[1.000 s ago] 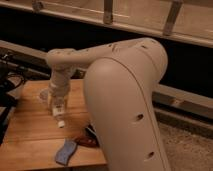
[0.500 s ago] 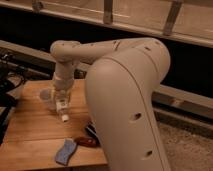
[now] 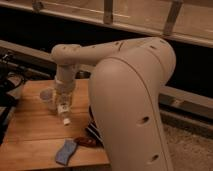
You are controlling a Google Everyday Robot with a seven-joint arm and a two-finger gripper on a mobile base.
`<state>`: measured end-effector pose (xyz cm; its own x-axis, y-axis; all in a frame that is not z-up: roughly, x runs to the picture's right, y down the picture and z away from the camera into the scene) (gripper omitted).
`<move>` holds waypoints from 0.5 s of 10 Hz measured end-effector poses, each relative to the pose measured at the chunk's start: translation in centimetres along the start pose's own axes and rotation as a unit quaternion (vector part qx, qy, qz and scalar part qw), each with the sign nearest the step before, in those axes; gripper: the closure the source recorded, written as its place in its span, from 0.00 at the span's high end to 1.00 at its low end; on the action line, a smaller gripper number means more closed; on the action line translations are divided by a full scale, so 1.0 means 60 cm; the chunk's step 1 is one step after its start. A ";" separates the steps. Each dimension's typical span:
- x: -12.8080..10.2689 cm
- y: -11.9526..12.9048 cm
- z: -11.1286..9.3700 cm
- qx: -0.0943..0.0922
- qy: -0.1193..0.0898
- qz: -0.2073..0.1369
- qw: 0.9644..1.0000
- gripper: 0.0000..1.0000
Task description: Place the bottle in the ceramic bowl
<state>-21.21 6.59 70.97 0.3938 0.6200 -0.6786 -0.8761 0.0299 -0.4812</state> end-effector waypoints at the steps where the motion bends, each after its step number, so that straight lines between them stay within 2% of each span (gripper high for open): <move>1: -0.002 -0.001 -0.009 0.010 -0.007 0.011 1.000 0.00; 3: -0.001 -0.032 -0.038 0.021 -0.023 0.043 0.999 0.00; 5: 0.007 -0.102 -0.087 0.030 -0.045 0.087 0.995 0.00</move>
<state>-14.21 2.54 70.74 0.2102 0.6870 -0.6956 -0.9452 -0.0391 -0.3242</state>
